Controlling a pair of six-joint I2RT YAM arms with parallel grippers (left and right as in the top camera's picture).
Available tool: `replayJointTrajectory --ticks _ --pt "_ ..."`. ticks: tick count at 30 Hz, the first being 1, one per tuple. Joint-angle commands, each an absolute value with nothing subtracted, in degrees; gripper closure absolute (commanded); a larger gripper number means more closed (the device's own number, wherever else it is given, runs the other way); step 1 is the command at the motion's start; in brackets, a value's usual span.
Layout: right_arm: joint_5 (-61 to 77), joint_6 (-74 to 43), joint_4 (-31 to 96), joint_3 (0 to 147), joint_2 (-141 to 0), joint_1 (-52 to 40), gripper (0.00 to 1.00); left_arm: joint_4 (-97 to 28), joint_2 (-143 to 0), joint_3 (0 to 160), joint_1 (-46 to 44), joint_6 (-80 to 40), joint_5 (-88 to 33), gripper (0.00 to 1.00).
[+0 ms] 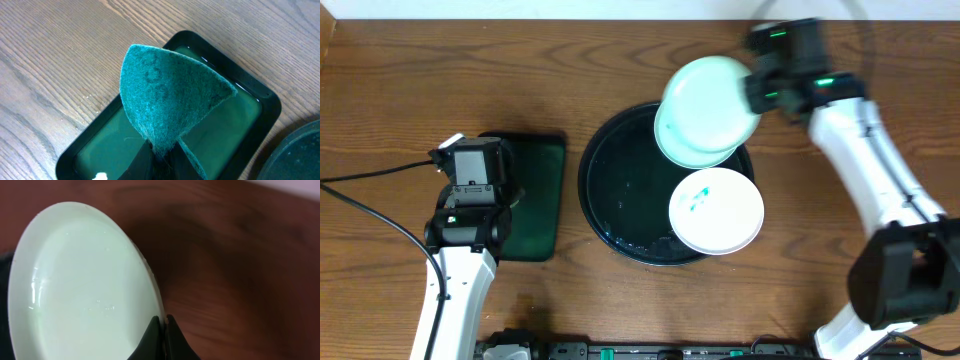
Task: Clean dirty plates on tray and stack at the side
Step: 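Lift the scrubbed plate with right gripper and set it at table right, then move right gripper back and grip the top pale green plate rim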
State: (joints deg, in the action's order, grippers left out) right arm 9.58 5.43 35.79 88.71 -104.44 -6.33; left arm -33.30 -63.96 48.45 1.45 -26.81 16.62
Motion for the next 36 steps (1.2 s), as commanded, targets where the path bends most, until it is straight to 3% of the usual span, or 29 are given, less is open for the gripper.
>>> replayJointTrajectory --ticks 1,6,13,26,28,30,31,33,36 --pt "26.37 -1.69 36.53 89.12 -105.41 2.96 0.99 -33.39 -63.59 48.75 1.76 -27.33 16.91 0.93" --pt "30.41 -7.57 37.65 89.12 -109.32 14.9 0.99 -33.36 -63.59 48.75 1.76 -27.35 16.91 0.93" --pt "30.06 -8.73 39.03 89.12 -114.8 24.14 0.99 -33.36 -63.61 48.75 1.76 -27.35 16.91 0.93" --pt "21.56 -3.99 37.06 89.12 -122.32 21.12 0.99 -33.41 -63.61 48.75 1.76 -27.35 16.91 0.92" --pt "19.59 -4.01 36.27 89.12 -122.61 20.08 0.84 -33.41 -63.61 48.75 1.76 -27.35 16.91 0.92" --pt "18.68 -4.08 36.29 89.21 -122.19 19.59 0.51 -33.41 -63.59 48.75 1.76 -27.33 16.91 0.93" --pt "19.16 -4.62 36.51 89.25 -121.56 19.49 0.39 -33.41 -63.59 48.75 1.76 -27.33 16.91 0.92" --pt "21.76 -5.15 36.97 89.25 -119.85 19.38 0.31 -33.41 -63.61 48.75 1.76 -27.33 16.91 0.93" --pt "27.83 -5.1 37.28 89.25 -115.9 19.05 0.34 -33.39 -63.59 48.75 1.76 -27.35 16.88 0.93"
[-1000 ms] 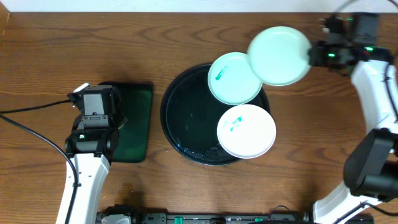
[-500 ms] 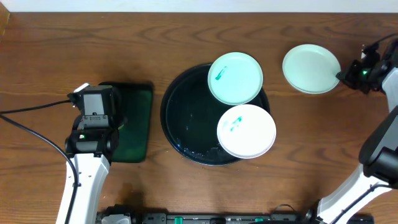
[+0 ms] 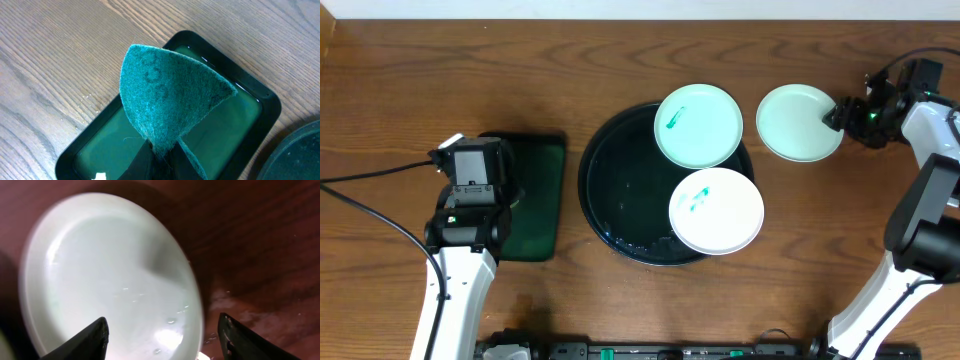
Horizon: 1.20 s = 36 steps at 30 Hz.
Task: Clean dirty plates on tray and stack at the side
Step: 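Move right gripper back and grip the top pale green plate rim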
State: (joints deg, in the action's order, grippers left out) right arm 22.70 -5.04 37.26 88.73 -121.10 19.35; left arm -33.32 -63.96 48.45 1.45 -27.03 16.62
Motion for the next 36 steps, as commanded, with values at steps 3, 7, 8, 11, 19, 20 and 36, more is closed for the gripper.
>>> replayJointTrajectory --ticks 3,7,8,11,19,20,36 --pt "28.56 -5.08 37.87 89.25 -111.42 17.5 0.34 -33.36 -63.61 48.75 1.76 -27.33 16.91 0.93" --pt "28.51 -5.08 38.33 89.25 -107.42 12.29 0.32 -33.36 -63.61 48.75 1.76 -27.33 16.91 0.93" --pt "28.49 -5.08 38.44 89.25 -107.24 10.35 0.32 -33.36 -63.61 48.75 1.76 -27.33 16.91 0.92" --pt "25.15 -6.15 38.65 89.12 -108.03 4.86 0.44 -33.39 -63.68 48.75 1.76 -27.33 16.91 0.93" --pt "2.39 -18.11 40.32 89.12 -114.78 -9.67 0.39 -33.39 -64.73 48.73 1.76 -27.31 16.95 0.92" --pt "0.73 -18.98 40.58 89.12 -115.46 -10.85 0.37 -33.39 -64.86 48.73 1.76 -27.29 16.95 0.93" --pt "-2.98 -21.61 40.64 89.12 -121.64 -15.33 0.46 -33.36 -65.28 48.73 1.76 -27.31 16.95 0.92"
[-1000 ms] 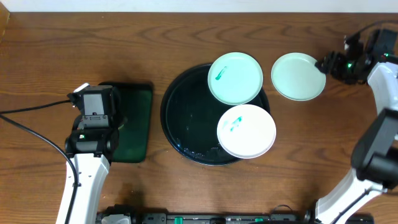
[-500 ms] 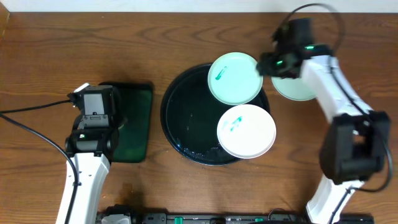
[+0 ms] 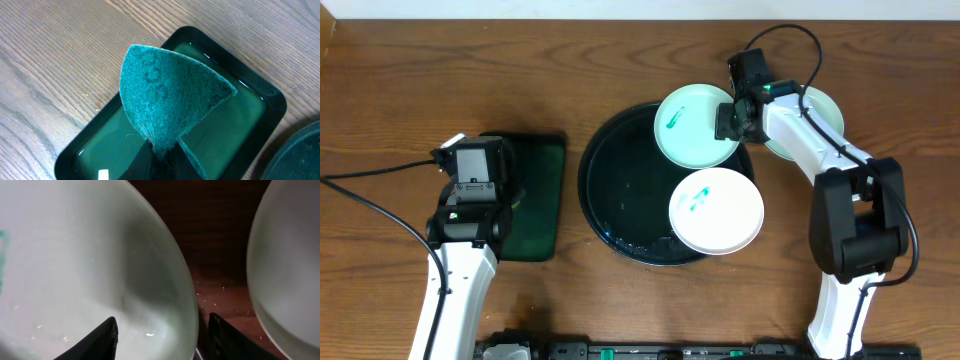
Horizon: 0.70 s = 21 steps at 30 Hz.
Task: Clean dirty plates on tray and stack at the side
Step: 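Move right gripper back and grip the top pale green plate rim, then bring the sponge with left gripper down onto the held plate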
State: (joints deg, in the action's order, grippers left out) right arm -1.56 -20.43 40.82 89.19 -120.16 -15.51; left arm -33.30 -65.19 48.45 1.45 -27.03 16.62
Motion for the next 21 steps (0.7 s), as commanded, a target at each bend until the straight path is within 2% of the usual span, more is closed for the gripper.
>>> replayJointTrajectory --ticks 1,3,6,7,8,14,21 --pt "-2.96 -21.61 40.49 89.12 -121.75 -15.31 0.48 -33.34 -65.28 48.73 1.76 -27.31 16.95 0.92" --pt "-2.96 -21.21 40.05 89.12 -121.75 -15.31 0.54 -33.3 -65.28 48.73 1.76 -27.31 16.95 0.92" --pt "-2.96 -20.95 39.48 89.12 -121.75 -15.31 0.72 -33.39 -65.28 48.73 1.76 -27.31 16.95 0.93" --pt "-2.96 -20.95 39.33 89.12 -121.75 -15.31 0.83 -33.36 -65.28 48.73 1.76 -27.31 16.93 0.92" --pt "-2.94 -20.95 39.11 89.12 -121.75 -15.31 0.99 -33.36 -65.28 48.73 1.76 -27.31 16.95 0.92" --pt "-0.43 -18.94 37.8 89.23 -120.51 -15.44 0.99 -33.39 -65.28 48.73 1.76 -27.31 15.16 0.93" --pt "20.99 -10.09 36.88 89.23 -116.29 -15.9 0.99 -32.56 -65.28 48.73 1.74 -27.29 6.37 0.93"
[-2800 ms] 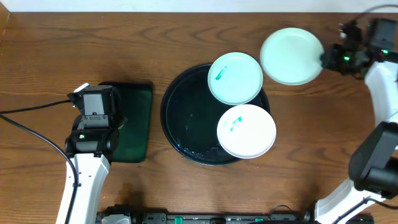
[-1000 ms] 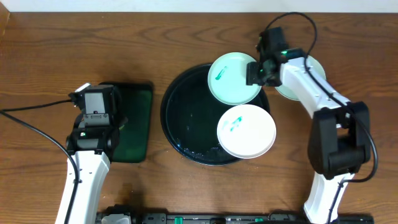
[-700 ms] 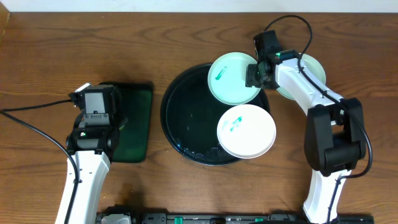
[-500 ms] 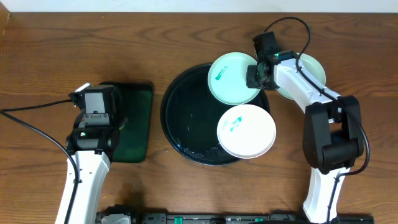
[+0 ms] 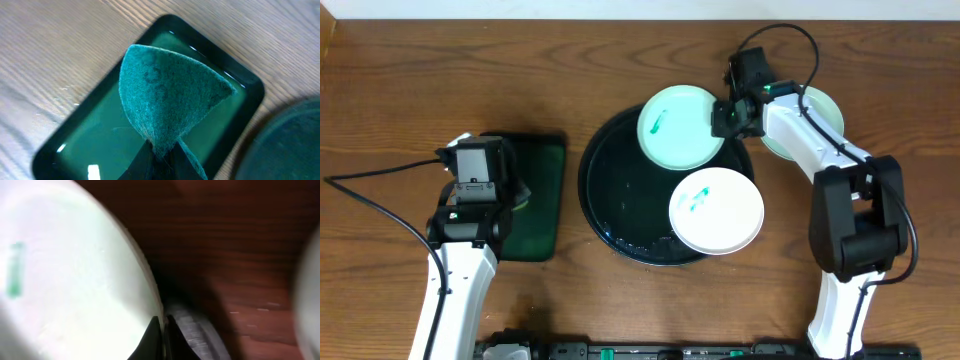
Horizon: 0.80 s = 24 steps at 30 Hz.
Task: Clean dirty plates on tray and stack at the side
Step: 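Bring the sponge with left gripper down onto the held plate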
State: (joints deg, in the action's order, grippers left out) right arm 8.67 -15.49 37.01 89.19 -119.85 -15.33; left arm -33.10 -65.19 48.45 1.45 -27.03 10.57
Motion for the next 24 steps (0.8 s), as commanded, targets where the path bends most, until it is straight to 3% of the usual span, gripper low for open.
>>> replayJointTrajectory --ticks 1,7,15,24 --pt "23.94 -9.47 36.91 89.23 -116.25 -16.23 0.99 -31.99 -65.28 48.73 1.67 -27.05 3.92 0.92" --pt "26.35 -9.37 37.58 89.12 -117.95 -19.7 0.99 -26.48 -65.39 48.73 -0.49 -23.2 -9.82 0.93" --pt "18.81 -11.51 40.71 89.12 -121.78 -23.53 0.99 -24.03 -68.05 48.73 -7.2 -25.47 -10.02 0.92" --pt "14.35 -11.53 40.71 89.12 -126.43 -24.32 0.99 -12.86 -78.04 48.73 -15.64 -31.05 -9.87 0.93"
